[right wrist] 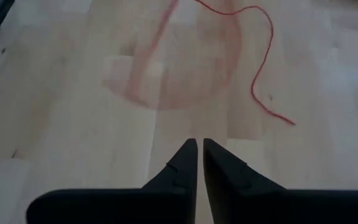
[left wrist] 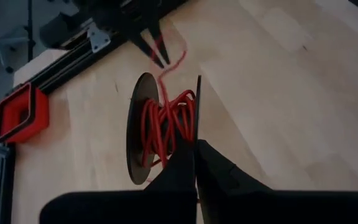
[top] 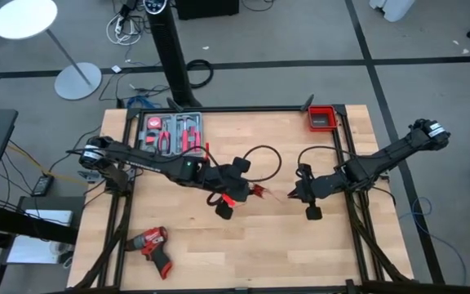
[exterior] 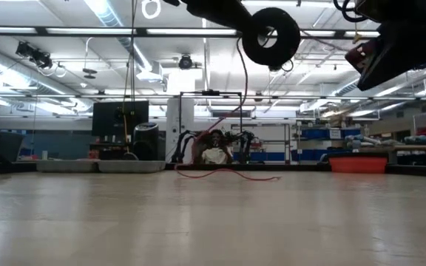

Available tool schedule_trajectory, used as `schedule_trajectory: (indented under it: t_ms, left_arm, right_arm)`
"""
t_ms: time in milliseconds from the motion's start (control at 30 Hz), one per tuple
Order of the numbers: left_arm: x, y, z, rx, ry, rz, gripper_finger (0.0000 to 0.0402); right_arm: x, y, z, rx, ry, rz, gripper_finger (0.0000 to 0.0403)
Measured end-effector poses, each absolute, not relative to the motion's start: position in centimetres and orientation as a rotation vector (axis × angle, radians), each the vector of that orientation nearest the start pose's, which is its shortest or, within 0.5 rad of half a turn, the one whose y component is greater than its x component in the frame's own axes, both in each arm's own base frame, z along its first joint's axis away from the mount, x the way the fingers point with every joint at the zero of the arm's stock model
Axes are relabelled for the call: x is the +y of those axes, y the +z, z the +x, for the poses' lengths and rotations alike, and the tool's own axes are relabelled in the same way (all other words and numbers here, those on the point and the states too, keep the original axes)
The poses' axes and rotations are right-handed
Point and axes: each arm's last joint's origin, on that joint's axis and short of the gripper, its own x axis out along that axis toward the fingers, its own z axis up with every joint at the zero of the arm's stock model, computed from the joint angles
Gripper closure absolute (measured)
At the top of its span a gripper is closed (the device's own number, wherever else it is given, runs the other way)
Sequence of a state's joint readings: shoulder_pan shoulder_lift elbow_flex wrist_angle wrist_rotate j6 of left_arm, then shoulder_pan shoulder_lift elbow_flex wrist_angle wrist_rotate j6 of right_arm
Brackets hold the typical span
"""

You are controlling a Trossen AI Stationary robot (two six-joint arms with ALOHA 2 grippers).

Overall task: Coil cords
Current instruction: Coil the red wire on the black spool

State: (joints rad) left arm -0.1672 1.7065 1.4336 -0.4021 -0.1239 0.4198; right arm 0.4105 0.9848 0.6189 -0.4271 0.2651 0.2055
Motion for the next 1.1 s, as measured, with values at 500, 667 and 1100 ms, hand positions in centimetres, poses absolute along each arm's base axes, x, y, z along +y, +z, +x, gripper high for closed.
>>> schedule_trajectory:
  t_ms: [500,667,1100]
  left_arm:
    - [-6.5,31.2,38.3,0.536,-0.241,0.499,0.0402]
    - [-7.2,31.9,39.1,0.330,-0.254,0.517,0.0402]
    - [-6.8,27.1,37.9,-0.059,-0.104,0.401,0.0402]
  right_arm:
    - [7.9,19.7,17.6,0.623,0.064,0.010,0.0374]
    - [7.4,18.6,17.9,0.338,0.040,0.054,0.0375]
    - [7.1,18.9,17.8,0.138,0.179,0.146,0.0373]
